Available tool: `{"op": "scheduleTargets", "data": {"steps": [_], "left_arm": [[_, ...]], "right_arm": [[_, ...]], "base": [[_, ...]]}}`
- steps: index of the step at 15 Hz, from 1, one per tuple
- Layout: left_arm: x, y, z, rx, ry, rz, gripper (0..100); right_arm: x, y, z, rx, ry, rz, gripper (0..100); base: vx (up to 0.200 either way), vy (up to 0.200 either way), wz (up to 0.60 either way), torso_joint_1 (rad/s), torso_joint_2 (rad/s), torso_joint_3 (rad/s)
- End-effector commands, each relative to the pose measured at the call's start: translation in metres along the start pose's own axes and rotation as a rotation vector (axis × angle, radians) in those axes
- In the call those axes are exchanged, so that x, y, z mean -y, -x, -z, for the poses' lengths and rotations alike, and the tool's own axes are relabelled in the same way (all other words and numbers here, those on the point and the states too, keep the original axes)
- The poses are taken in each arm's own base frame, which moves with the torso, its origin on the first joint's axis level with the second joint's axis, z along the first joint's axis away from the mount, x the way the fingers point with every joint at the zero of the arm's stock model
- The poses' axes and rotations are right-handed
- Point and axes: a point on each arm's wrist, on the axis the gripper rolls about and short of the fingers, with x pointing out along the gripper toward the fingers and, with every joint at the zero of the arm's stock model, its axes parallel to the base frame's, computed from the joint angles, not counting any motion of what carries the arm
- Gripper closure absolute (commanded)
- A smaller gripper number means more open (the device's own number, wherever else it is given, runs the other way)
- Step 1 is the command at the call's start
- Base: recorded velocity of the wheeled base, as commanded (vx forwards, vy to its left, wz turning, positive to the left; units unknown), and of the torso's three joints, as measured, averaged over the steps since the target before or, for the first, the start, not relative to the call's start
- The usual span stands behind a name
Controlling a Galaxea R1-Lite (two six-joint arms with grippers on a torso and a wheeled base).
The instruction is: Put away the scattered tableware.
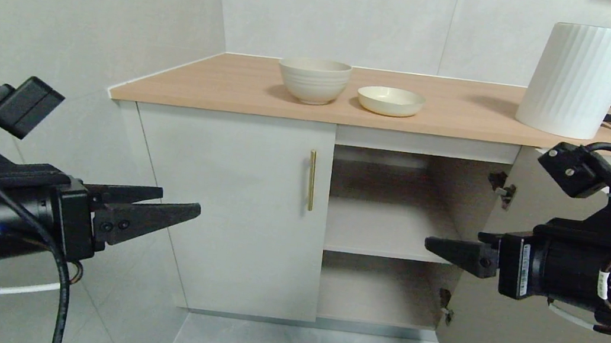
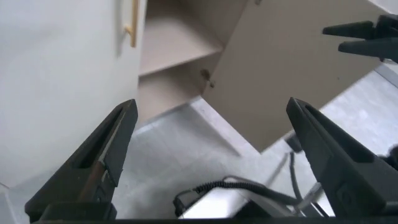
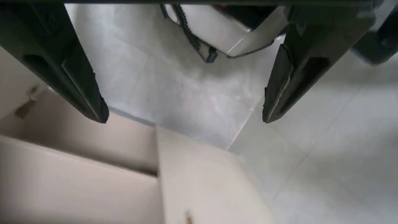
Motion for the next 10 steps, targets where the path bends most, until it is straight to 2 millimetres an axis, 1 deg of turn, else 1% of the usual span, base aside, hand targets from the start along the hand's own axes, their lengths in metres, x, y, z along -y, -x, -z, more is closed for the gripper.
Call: {"op": "scheduleTargets", "data": {"steps": [1,7,10], "left_arm": [[0.0007,0.0004,-0.0041,0.017,-0.008,-0.009,0],[0.0013,0.0016,-0.0059,0.029,-0.009,-0.025,0],[0.0010,0.0009,-0.0060,0.027,-0.008,-0.024,0]], "right_arm": [[-0.0006,-0.0002,-0.0035,0.010,0.000,0.015,0],[0.0012,0.0047,-0.0008,0.016,-0.001,0.019,0],[0.0013,0.0042,-0.0002,0.013,-0.002,0.020,0]], "base": [[0.000,0.000,0.00,0.000,0.00,0.000],[0.000,0.000,0.00,0.000,0.00,0.000],[0.200,0.000,0.00,0.002,0.00,0.004]]}}
